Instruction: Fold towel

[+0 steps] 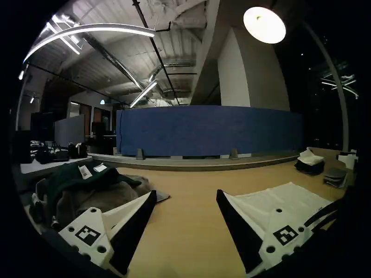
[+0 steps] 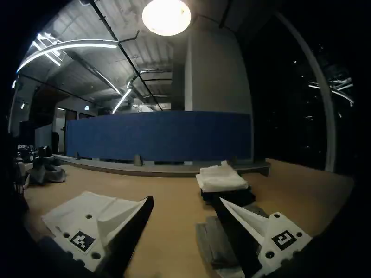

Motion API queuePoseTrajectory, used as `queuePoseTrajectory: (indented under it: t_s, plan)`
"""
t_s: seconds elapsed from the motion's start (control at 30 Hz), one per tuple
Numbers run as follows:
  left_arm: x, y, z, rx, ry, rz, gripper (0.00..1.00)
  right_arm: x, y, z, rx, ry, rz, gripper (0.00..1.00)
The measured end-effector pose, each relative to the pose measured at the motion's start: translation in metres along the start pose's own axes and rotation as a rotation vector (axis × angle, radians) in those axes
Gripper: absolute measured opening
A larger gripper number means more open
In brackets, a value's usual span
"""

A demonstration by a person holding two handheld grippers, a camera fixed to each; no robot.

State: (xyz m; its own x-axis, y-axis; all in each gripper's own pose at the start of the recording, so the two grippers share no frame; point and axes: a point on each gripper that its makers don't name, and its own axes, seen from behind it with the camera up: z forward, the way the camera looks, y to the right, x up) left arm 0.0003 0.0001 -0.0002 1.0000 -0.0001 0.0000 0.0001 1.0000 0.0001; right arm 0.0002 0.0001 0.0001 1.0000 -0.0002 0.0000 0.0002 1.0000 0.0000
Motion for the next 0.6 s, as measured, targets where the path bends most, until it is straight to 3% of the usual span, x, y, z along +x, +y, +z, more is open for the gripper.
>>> queuePoseTrajectory:
  t_s: [0.6]
  plan:
    - [0.0001,0.0013,-0.0017,0.0,0.0,0.0,0.96,0.0018,0.0006,0.0011,0.0,0.0,0.0,1.0]
